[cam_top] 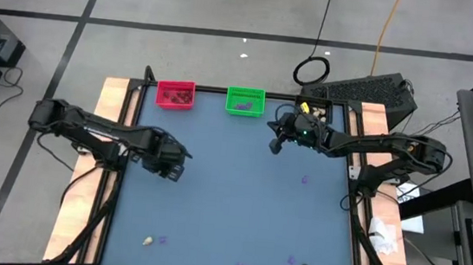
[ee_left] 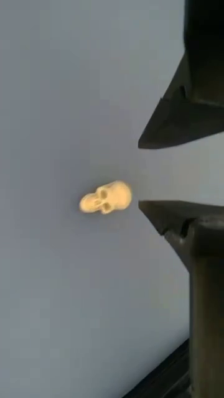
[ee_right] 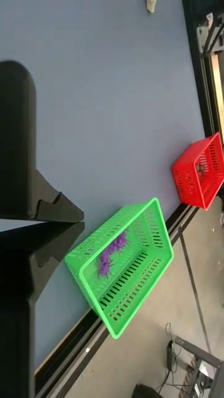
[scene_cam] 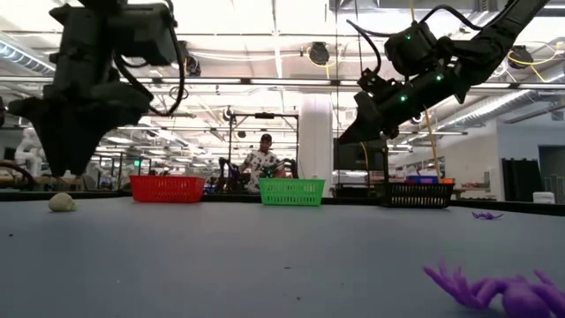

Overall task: Sort Halloween decoration
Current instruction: Put the white skull toy into the black bin

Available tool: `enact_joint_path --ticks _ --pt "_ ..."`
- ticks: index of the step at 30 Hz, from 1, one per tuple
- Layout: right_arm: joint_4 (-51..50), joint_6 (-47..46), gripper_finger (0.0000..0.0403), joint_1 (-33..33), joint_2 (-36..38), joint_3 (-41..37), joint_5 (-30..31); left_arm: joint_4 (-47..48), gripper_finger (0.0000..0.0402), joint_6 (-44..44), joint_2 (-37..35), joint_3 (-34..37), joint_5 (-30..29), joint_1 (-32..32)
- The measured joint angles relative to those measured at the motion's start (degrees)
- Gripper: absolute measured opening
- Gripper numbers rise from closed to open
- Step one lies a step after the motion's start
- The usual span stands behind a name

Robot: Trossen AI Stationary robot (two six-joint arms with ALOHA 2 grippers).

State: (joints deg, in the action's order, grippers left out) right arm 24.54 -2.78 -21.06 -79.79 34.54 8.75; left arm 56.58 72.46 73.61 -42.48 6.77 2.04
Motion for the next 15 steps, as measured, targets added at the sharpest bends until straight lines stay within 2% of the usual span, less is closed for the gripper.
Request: enact_joint_path --ticks 5,8,15 --pt "0.0 -0.1 0.0 0.0 0.0 0.0 0.0 0.1 0.017 -2.8 2.1 0.0 -1.9 -2.2" --pt "0.0 -0.1 0.0 0.0 0.0 0.0 0.0 0.0 0.0173 -5.4 2.2 0.9 -1.6 -3.2" --pt "0.0 -0.5 0.0 0.0 0.0 0.0 0.0 -2.5 0.0173 -4.7 2.2 2.6 2.0 -3.0"
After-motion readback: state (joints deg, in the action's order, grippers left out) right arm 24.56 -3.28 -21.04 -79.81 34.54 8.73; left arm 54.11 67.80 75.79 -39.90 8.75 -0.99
